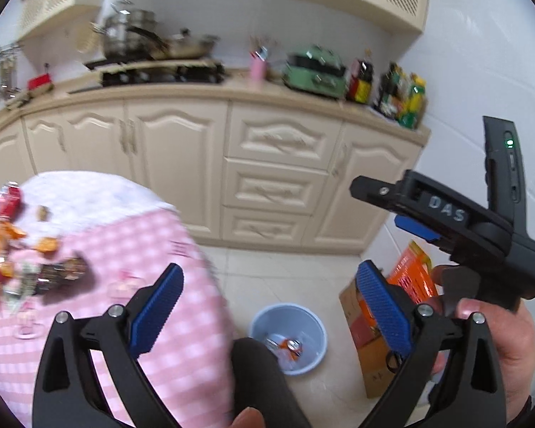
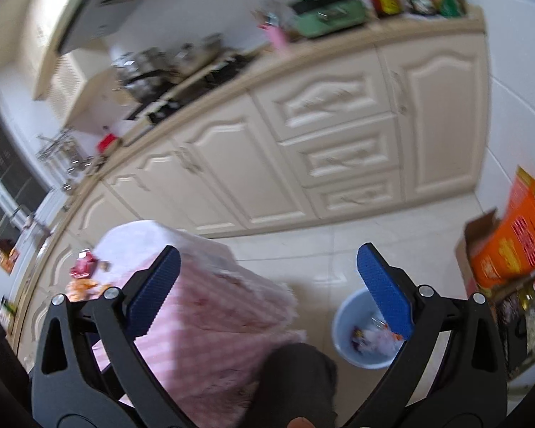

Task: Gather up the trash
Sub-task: 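Move both tools back over the table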

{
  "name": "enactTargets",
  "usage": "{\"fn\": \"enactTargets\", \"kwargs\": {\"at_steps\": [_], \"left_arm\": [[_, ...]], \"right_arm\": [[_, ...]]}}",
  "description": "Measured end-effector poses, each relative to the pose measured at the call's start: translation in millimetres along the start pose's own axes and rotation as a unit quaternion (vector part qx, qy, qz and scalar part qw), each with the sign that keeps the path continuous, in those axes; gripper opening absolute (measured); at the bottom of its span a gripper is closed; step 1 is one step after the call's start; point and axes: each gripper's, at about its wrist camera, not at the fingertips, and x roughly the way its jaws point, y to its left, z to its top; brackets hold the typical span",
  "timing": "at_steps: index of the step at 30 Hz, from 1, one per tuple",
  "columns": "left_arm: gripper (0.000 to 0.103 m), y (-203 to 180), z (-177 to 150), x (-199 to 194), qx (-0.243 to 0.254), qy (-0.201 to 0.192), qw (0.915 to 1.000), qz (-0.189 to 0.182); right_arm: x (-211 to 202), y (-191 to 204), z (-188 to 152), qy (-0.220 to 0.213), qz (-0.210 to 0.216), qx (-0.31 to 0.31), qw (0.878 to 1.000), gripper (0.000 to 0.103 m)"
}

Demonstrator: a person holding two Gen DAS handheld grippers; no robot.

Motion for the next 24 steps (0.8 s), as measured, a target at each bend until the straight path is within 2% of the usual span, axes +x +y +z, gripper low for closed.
{"fn": "enactTargets", "kwargs": {"at_steps": [6, 12, 18, 24], "left_arm": [[0.096, 51.9, 4.5, -61.9, -0.026, -0.058, 0.9967, 0.051], [0.096, 100.9, 4.7, -120.2, -0.045, -0.101, 0.9872, 0.115], [0.096, 145.5, 1.7, -173.6, -0.066, -0.132, 0.9727, 0.179], [0.096, 179.3, -7.4, -214.6, -0.078, -0.156, 0.9579, 0.228]], "right_arm": [[-19.5, 75.3, -5.5, -0.020, 0.057, -0.047, 0.997, 0.097], [-33.2, 145.8, -17.6, -0.035, 0.104, -0.093, 0.990, 0.097], [-33.3, 214.5, -38.9, -0.027, 0.150, -0.145, 0.978, 0.097], [-28.1, 258.9, -54.7, -0.019, 0.174, -0.178, 0.968, 0.097]]}}
